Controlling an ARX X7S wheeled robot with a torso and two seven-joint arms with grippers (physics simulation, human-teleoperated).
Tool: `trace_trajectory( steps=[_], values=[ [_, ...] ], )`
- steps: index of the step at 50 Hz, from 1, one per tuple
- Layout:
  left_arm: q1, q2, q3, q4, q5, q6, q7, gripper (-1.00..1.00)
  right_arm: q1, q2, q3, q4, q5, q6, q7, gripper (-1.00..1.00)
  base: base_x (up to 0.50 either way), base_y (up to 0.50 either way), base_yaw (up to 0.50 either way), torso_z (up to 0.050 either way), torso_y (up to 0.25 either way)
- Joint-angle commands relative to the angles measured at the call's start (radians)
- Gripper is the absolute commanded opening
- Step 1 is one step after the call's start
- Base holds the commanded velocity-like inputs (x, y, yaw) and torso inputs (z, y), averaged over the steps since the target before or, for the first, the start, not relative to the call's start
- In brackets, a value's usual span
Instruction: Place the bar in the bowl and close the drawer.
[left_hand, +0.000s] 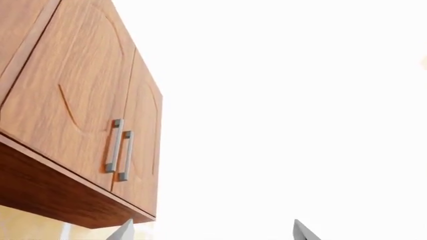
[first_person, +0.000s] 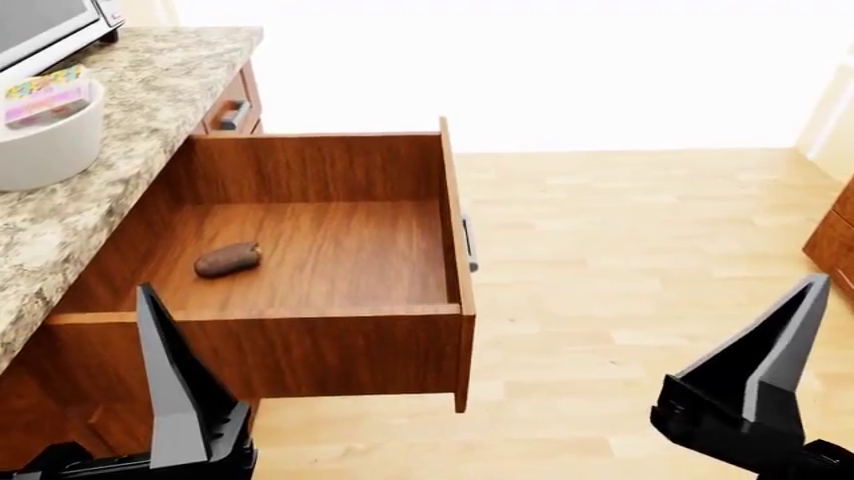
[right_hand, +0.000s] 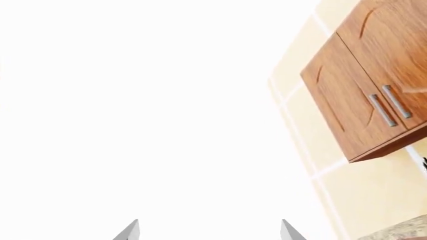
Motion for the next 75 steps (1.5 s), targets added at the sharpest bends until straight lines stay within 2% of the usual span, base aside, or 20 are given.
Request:
trace_trajectory(
  steps=[1,18,39,75],
  values=[
    [0.005,-0.009,-0.001,-0.017,-0.002,0.019,-0.013,1.00,-0.002,-0.003,0.004,0.009,0.019,-0.032,-0.005,1.00,0.00,-0.13,0.00,0.000,0.000],
    [0.005,-0.015,0.003,0.024,-0.006,-0.016,-0.018,1.00,0.003,-0.008,0.006,-0.016,0.021,-0.006,-0.022,1.00,0.00,-0.13,0.00,0.000,0.000],
    [0.022,-0.033,-0.008,-0.021,-0.015,0.045,-0.046,1.00,0.003,-0.022,0.004,-0.019,0.013,0.006,-0.036,1.00,0.00,-0.13,0.00,0.000,0.000],
    [0.026,-0.047,-0.005,0.022,-0.019,0.010,-0.061,1.00,-0.009,-0.032,0.014,-0.026,0.006,0.007,-0.048,1.00,0.00,-0.13,0.00,0.000,0.000]
  ],
)
